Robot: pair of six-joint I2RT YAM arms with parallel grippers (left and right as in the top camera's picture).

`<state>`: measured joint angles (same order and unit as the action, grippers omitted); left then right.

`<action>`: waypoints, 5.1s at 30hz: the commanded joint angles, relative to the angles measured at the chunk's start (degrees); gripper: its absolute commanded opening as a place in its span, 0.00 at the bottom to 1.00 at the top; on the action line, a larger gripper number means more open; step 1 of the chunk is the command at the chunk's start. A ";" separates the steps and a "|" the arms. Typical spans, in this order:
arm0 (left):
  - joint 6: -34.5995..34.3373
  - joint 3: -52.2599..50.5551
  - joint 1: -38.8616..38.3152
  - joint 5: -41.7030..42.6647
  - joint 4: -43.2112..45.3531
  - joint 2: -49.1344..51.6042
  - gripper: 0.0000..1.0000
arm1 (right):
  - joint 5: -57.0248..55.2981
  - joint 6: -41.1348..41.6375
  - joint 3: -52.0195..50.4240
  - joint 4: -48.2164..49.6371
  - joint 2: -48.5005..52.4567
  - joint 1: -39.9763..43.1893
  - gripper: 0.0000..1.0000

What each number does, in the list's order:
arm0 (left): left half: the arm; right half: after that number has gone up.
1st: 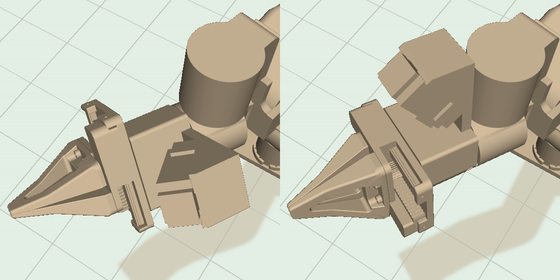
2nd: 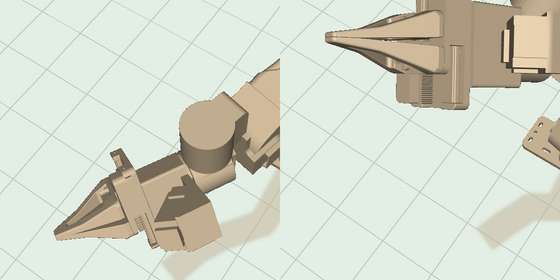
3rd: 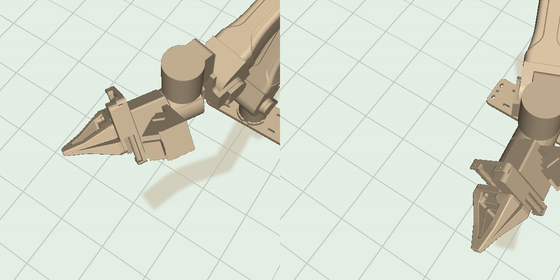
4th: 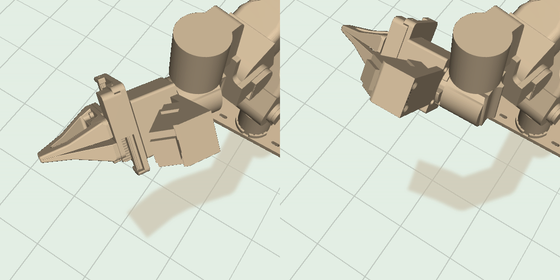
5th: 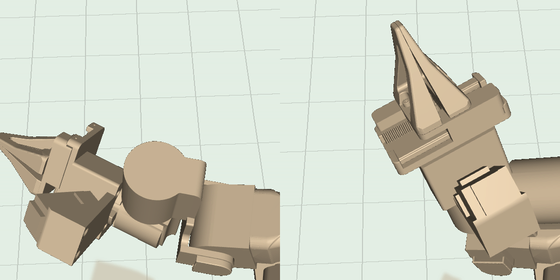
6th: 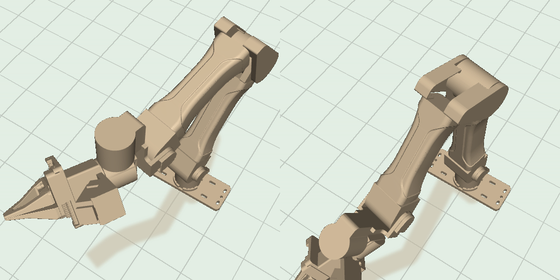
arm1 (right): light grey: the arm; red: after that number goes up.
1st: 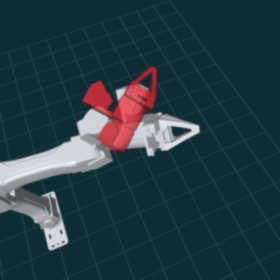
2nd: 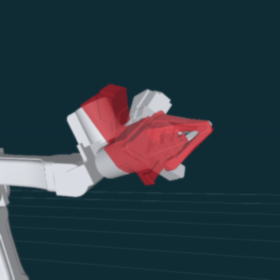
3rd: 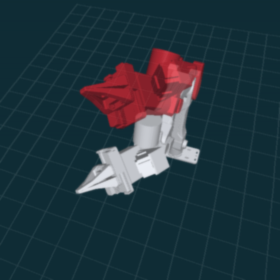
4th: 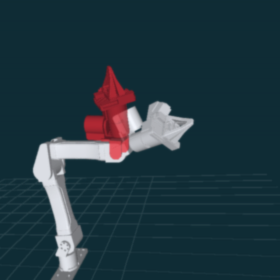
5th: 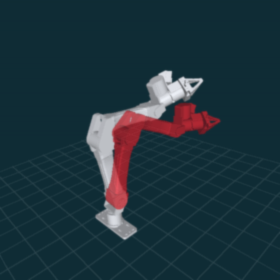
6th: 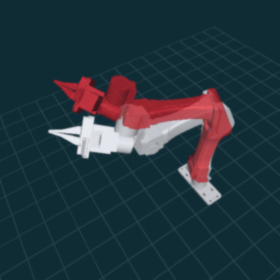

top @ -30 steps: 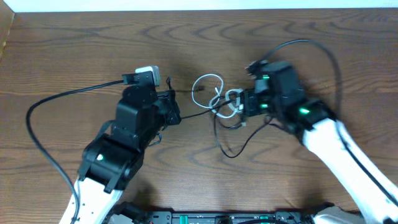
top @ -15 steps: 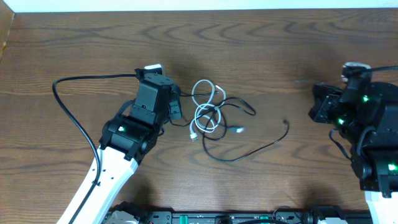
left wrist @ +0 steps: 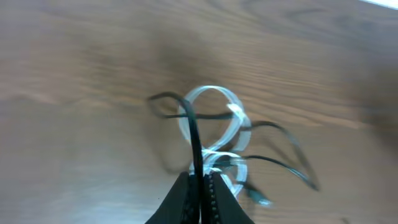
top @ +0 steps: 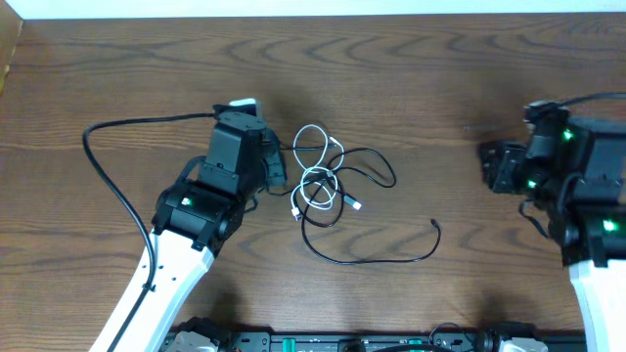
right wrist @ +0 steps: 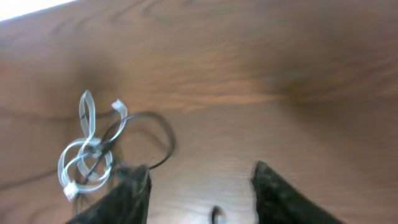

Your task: Untangle cables

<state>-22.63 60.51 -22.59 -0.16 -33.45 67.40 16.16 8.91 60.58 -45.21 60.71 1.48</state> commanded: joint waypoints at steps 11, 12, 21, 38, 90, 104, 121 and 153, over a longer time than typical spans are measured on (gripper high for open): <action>-0.31 1.99 0.17 29.33 12.09 -4.28 0.08 | 15.72 -15.17 0.37 3.52 16.39 -11.10 0.57; -0.44 1.99 0.17 29.31 12.63 -5.14 0.08 | 15.69 -15.08 0.37 4.31 17.66 -12.20 0.57; 0.81 1.99 0.20 21.35 8.74 -8.59 0.31 | 15.45 -14.10 0.37 10.27 28.79 -21.68 0.59; 3.54 1.99 0.20 9.55 -2.62 -8.57 0.53 | 7.28 -9.60 0.37 21.51 43.54 -33.27 0.81; 11.85 1.86 0.17 27.50 -2.75 1.66 0.72 | -1.66 -4.22 10.23 8.33 15.93 -29.24 0.01; 13.44 1.86 0.17 43.50 13.05 11.52 0.72 | -0.68 -4.24 10.23 4.22 11.61 -26.84 0.01; 18.58 1.86 0.13 42.99 16.83 19.61 0.72 | 8.66 -4.24 10.25 4.22 10.40 -23.17 0.01; 17.18 1.88 1.68 44.96 20.94 12.00 0.07 | -18.86 0.74 10.23 -5.27 8.57 -18.56 0.26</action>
<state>-4.71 60.90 -21.63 44.03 -12.64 84.12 8.62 7.09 70.54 -49.84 70.11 -17.72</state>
